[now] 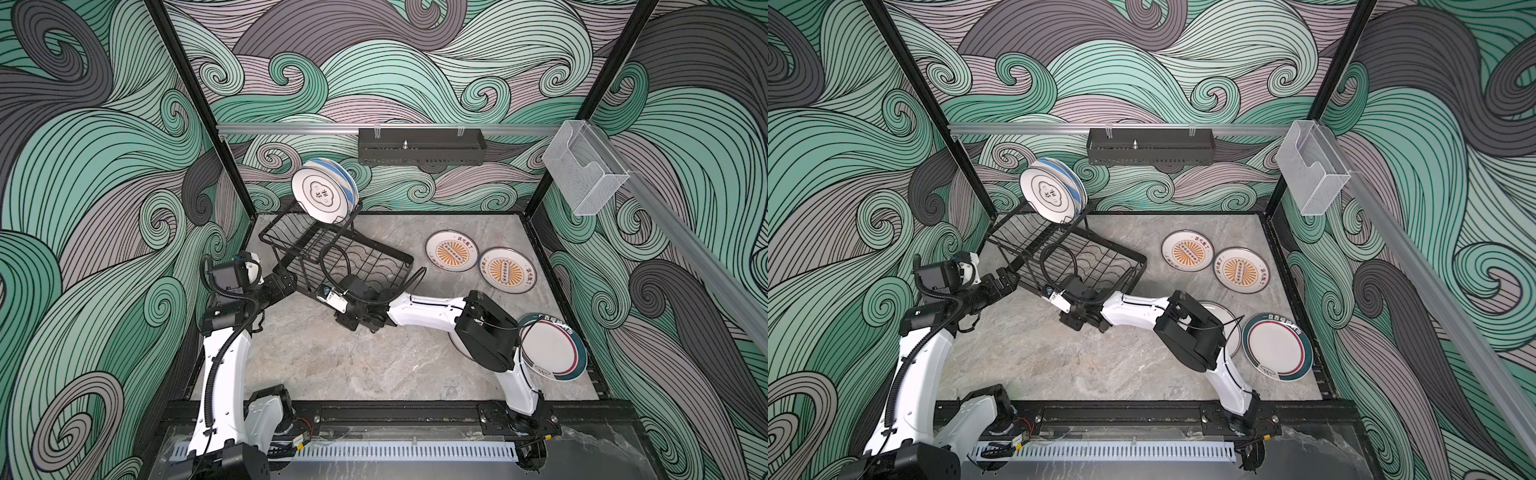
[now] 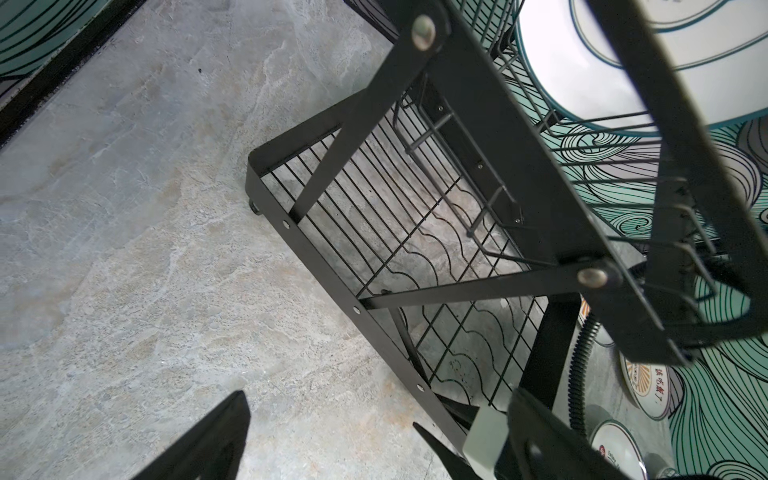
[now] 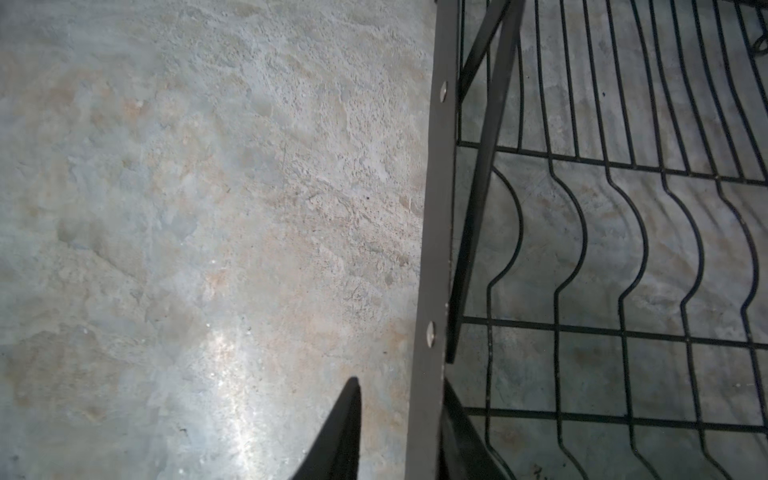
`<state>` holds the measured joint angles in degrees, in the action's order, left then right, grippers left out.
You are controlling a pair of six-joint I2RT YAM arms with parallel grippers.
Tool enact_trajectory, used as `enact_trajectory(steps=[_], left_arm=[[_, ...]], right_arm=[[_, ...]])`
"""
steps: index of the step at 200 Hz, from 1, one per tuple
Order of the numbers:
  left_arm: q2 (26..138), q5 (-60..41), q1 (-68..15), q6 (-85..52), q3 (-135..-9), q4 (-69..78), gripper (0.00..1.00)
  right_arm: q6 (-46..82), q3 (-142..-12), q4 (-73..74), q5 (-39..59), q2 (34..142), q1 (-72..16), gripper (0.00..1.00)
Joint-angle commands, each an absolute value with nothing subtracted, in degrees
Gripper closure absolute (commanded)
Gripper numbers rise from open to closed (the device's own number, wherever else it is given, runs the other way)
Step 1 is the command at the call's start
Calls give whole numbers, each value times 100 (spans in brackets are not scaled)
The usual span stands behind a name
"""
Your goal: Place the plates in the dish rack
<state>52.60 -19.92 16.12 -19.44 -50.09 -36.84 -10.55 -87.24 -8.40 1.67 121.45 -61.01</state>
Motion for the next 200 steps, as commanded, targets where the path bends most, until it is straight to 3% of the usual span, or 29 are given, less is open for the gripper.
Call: enact_trajectory(steps=[1,29,76,108,154,200], left_arm=[[5160,-1937,1661,-1839,-5107,-3797,1],[5066,-2220,1657,-1743,-5175,-3768,1],[4757,-2523,1652,-1957,-5271,-3921,1],[4587,-3025,1490,-2308,-5272,-3905,1],[4551,-2426,-292,-2590,-5242,-3773,1],[4862,-2253,-1380,-2795,-4613,-2892,2]], right_arm=[[-1028,-8582,-660,230,11654,-6128,60],[-661,-8283,-736,154,11076,-5997,42],[154,-7335,-1304,-220,9407,-5582,29],[935,-6564,-2652,-379,8151,-4834,22],[1916,-5007,-3803,-880,6256,-3947,15],[2421,-4124,-3821,-530,6117,-3262,13]])
